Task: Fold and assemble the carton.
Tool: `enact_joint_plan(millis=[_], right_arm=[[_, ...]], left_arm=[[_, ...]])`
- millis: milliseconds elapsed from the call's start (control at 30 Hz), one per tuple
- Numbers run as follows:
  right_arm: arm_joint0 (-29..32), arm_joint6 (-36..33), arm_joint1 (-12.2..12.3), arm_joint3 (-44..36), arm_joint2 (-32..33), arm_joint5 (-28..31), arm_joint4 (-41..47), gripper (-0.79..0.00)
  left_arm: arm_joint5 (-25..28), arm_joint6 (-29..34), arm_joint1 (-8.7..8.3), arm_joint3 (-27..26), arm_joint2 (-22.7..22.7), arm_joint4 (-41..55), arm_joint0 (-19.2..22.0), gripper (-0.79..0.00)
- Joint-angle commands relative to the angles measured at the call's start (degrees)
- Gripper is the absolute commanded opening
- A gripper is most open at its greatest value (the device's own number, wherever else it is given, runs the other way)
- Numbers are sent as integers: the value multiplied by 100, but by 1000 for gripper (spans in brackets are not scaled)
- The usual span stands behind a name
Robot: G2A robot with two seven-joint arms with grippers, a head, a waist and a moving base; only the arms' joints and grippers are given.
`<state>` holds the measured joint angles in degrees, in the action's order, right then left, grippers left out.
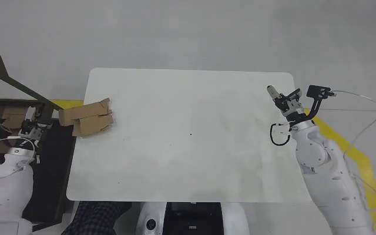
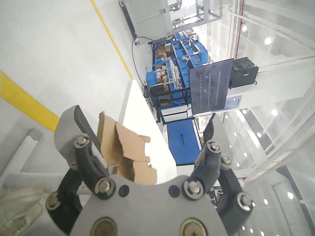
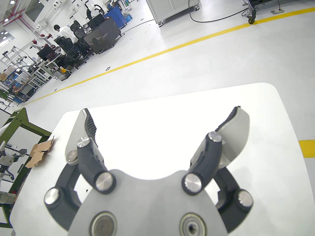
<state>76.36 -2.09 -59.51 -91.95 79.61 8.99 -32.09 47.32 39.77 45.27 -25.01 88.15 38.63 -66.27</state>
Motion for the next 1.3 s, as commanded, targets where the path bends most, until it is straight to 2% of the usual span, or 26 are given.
enact_joint_plan(millis=[0, 267, 667, 733, 767, 1033, 1200, 1267], right_arm=[[0, 0, 0, 0, 0, 0, 0, 0], [0, 0, 0, 0, 0, 0, 0, 0], [0, 0, 0, 0, 0, 0, 0, 0], [0, 0, 0, 0, 0, 0, 0, 0], [0, 0, 0, 0, 0, 0, 0, 0], [0, 0, 0, 0, 0, 0, 0, 0], [0, 0, 0, 0, 0, 0, 0, 0], [0, 0, 0, 0, 0, 0, 0, 0]], left_arm=[[98, -252, 46, 169, -166, -432, 106, 0], [-15, -831, 243, 737, -493, -1080, 454, 0], [63, -979, 435, 852, -778, -1719, 919, 0], [31, -955, 439, 887, -805, -1828, 982, -200], [64, -1048, 431, 918, -820, -1944, 1014, -259], [-125, -736, 451, 1015, -795, -1952, 1131, -471], [-183, -372, 457, 1044, -698, -1719, 1148, -785], [-188, -215, 456, 1034, -653, -1616, 1155, -785]])
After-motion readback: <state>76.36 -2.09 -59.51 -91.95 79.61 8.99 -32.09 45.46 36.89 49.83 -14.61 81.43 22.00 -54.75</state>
